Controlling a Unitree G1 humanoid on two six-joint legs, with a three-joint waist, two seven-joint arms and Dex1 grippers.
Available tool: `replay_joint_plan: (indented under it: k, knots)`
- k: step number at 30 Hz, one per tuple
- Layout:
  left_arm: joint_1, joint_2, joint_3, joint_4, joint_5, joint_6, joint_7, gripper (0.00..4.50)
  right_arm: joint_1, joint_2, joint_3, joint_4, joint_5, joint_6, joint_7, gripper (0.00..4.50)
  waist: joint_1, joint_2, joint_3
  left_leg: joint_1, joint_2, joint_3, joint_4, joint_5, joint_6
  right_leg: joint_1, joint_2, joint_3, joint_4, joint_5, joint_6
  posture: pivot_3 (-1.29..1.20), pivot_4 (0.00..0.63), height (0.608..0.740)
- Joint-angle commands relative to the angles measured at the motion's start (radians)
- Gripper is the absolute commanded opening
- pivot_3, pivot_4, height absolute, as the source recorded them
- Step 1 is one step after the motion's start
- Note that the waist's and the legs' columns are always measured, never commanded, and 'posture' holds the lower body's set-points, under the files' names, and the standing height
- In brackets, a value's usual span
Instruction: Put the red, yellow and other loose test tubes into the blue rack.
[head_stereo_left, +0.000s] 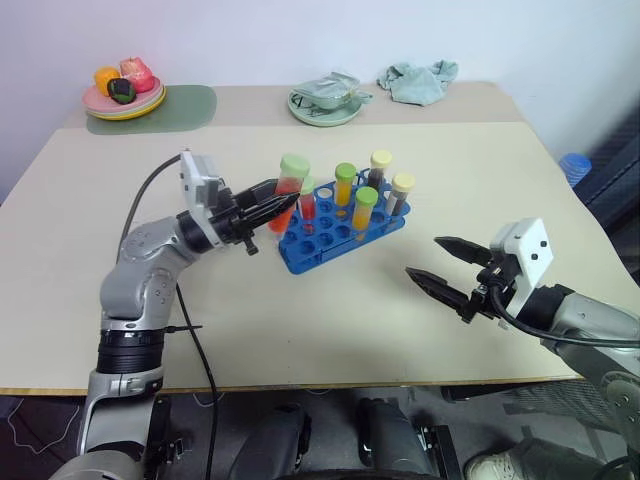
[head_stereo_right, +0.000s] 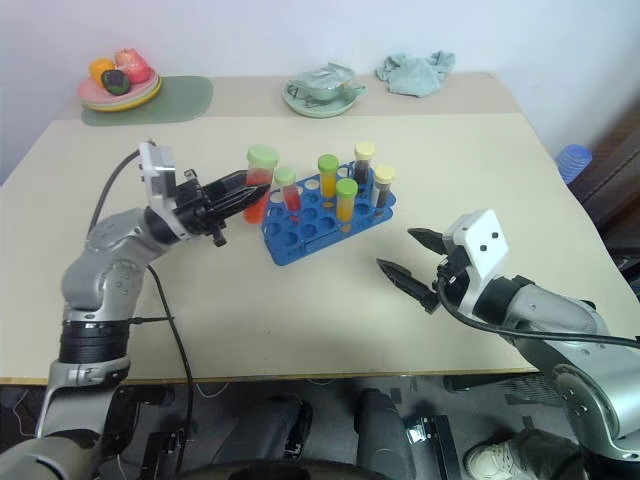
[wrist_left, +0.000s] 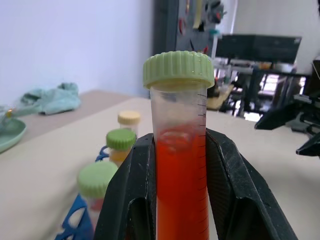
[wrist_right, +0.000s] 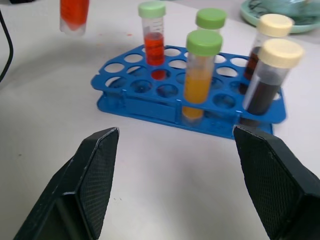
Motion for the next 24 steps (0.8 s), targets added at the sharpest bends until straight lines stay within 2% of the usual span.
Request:
replay_joint_plan:
  k: [1,8,16,24]
  knots:
    - [-0.041,-0.055,-0.035,0.085,0.016,-0.095,-0.025,0.75,0.035,0.014,-0.054,-0.069,0.005,-0.020,-0.023,3.71,0.000,0.000,0.000,0.000,0.000,0.000,0.000,0.000,0.000,0.000,0.000,0.000,0.000,0.000,0.000,0.00,0.150,0.740]
    - [-0.079,-0.181,-0.089,0.267,0.072,-0.259,-0.042,0.75,0.121,0.038,-0.100,-0.125,0.001,-0.029,-0.053,3.71,0.000,0.000,0.000,0.000,0.000,0.000,0.000,0.000,0.000,0.000,0.000,0.000,0.000,0.000,0.000,0.00,0.150,0.740]
    - [-0.110,-0.266,-0.107,0.460,0.174,-0.482,0.020,0.75,0.182,0.059,-0.124,-0.178,0.000,-0.042,-0.089,3.71,0.000,0.000,0.000,0.000,0.000,0.001,0.000,0.000,0.001,0.000,0.000,0.000,0.000,0.000,0.000,0.00,0.150,0.740]
    - [-0.146,-0.286,-0.103,0.610,0.238,-0.623,0.072,0.75,0.171,0.052,-0.125,-0.203,0.029,-0.023,-0.136,3.71,0.000,0.000,-0.001,0.000,0.000,0.001,0.000,0.000,0.001,0.000,0.000,0.000,0.000,0.000,0.000,0.00,0.150,0.740]
